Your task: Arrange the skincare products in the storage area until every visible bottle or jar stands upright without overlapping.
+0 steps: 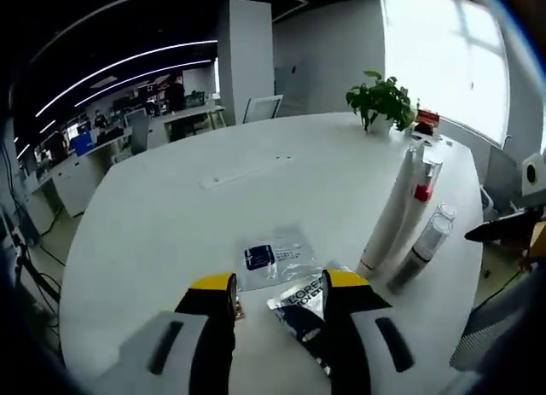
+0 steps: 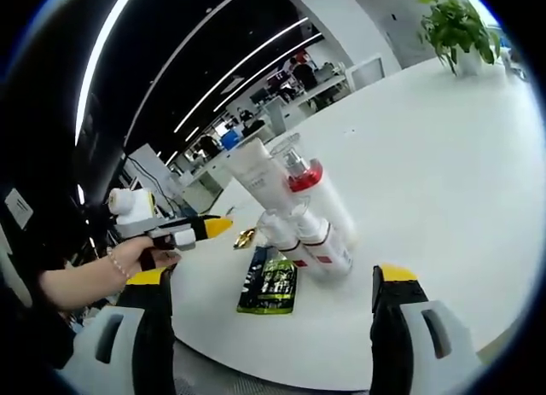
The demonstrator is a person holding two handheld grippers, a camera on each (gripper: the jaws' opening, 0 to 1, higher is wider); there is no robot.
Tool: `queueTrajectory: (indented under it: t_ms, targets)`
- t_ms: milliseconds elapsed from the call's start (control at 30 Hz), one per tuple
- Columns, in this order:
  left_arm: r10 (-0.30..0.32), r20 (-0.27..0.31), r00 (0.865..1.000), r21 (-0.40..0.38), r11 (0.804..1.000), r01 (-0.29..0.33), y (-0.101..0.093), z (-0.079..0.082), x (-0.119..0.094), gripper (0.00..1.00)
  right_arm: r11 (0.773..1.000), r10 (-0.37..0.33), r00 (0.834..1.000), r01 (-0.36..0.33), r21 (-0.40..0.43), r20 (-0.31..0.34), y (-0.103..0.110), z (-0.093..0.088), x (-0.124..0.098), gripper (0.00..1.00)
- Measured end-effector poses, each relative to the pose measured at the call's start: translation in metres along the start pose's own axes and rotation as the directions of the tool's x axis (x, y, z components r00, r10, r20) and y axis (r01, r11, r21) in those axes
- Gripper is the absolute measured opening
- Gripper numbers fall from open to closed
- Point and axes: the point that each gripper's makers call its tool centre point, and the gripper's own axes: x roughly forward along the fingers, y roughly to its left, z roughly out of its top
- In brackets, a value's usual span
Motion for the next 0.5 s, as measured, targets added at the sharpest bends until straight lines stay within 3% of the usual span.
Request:
queueTrajectory:
  t_ms: [267, 500]
  targets:
    - [-0.023, 0.041, 0.999, 0.029, 0.999, 0.022, -0.012, 0.005, -0.025, 0.36, 1.0, 0.023, 1.0, -0.023, -0.009, 0.002, 0.006, 0.002, 0.001, 0.96]
    - [-0.038, 0.07, 0.997, 0.06, 0.998, 0.033, -0.024, 0.009, -0.048, 0.36, 0.997, 0.072, 0.997, -0.072, -0.001, 0.018, 0.024, 0.01, 0.002, 0.94]
